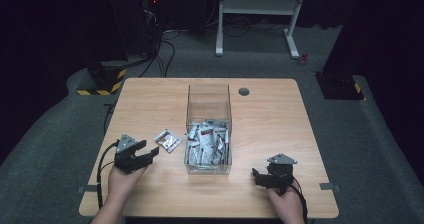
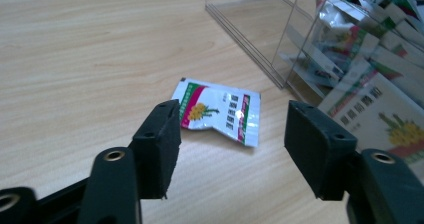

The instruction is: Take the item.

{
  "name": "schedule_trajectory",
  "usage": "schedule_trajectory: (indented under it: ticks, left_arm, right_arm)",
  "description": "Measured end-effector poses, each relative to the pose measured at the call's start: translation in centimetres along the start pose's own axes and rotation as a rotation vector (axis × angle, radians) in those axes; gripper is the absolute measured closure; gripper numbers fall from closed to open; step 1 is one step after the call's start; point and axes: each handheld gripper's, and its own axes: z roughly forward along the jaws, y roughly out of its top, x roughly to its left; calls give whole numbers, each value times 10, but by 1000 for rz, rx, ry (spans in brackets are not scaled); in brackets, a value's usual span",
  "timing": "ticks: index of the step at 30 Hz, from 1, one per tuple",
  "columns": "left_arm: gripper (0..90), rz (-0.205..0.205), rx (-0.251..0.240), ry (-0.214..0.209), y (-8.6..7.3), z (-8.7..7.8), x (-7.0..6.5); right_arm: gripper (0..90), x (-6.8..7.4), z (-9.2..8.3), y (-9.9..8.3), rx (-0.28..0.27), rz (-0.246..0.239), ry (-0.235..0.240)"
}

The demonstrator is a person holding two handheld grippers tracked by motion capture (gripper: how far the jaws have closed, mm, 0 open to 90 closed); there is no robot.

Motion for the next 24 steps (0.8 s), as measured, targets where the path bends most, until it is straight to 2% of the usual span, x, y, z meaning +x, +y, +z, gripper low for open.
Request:
schedule_trajectory:
  ticks: [5,14,16,18,20,24]
  left_arm:
    - [336,-9,41,-26,-15,-3,2]
    - [249,81,190,5,-53,2,0]
    - [221,115,181,28,-60,1,-3]
    - [195,126,182,22,-61,1,-4]
    - [146,124,181,18,-62,2,-5]
    - [145,118,175,31,-63,2,-6]
  right_arm:
    - [105,0,0,0,0,0,0]
    - [105,0,0,0,0,0,-2]
    - [105,0,0,0,0,0,-1]
    - [105,0,0,0,0,2,-1]
    - [105,0,0,0,0,2,-2]
    - [105,0,0,0,0,4,-1]
